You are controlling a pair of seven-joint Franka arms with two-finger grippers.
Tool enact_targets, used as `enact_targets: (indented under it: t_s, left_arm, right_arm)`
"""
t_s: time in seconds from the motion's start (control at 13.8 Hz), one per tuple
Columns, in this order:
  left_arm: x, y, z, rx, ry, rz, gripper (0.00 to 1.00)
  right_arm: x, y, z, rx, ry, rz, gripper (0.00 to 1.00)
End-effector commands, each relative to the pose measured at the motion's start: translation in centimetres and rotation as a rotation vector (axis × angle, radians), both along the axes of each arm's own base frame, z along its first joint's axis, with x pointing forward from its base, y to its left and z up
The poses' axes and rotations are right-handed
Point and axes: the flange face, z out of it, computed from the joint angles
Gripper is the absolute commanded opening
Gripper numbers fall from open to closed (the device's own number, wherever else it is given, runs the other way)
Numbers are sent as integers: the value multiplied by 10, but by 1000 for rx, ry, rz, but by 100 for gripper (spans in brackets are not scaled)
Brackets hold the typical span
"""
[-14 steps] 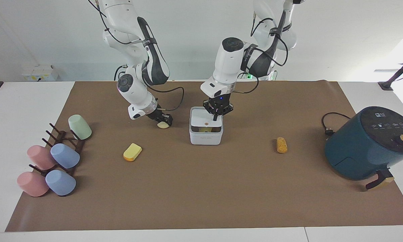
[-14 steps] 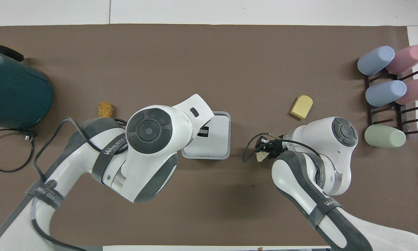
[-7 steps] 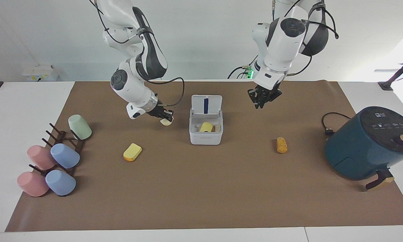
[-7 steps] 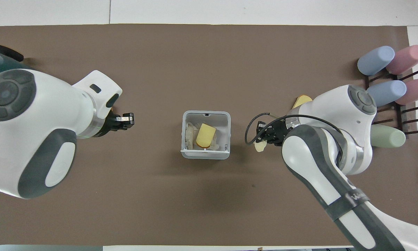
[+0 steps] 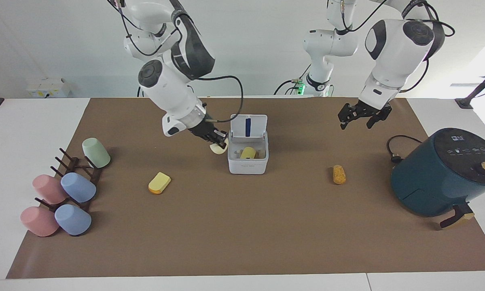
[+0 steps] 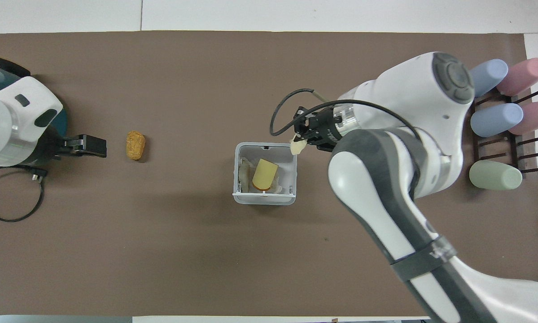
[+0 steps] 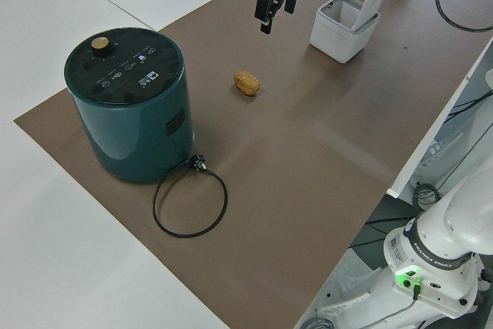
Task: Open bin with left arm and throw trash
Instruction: 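Lower the cream crescent into the open bin and open the right gripper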
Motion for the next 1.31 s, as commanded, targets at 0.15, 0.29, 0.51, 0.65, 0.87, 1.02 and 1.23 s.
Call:
enact_targets:
  t_s: [0.15, 0.29, 0.51, 0.65, 0.87, 1.02, 1.23]
  left_arm:
    - [-2, 32, 60, 10, 3, -13, 100]
    - [2, 45, 85, 15, 9, 12, 100]
    - [0, 49, 97, 16, 15, 19, 100]
    - [-1, 49, 98, 14, 9, 19, 100]
    - [-1, 49, 95, 14, 15, 20, 100]
    - [0, 52, 90, 15, 21, 26, 100]
    - [7, 42, 66, 16, 12, 23, 100]
  right_arm:
    - [-40, 56, -36, -10, -4, -64, 0]
    - [-40, 56, -36, -10, -3, -67, 99]
    - [-42, 57, -37, -12, 7, -75, 100]
    - [-42, 58, -36, -13, 11, -77, 100]
    - [-41, 58, -35, -13, 10, -78, 100]
    - [-37, 55, -32, -66, -16, -29, 100]
    - [-13, 26, -12, -265, -144, 208, 100]
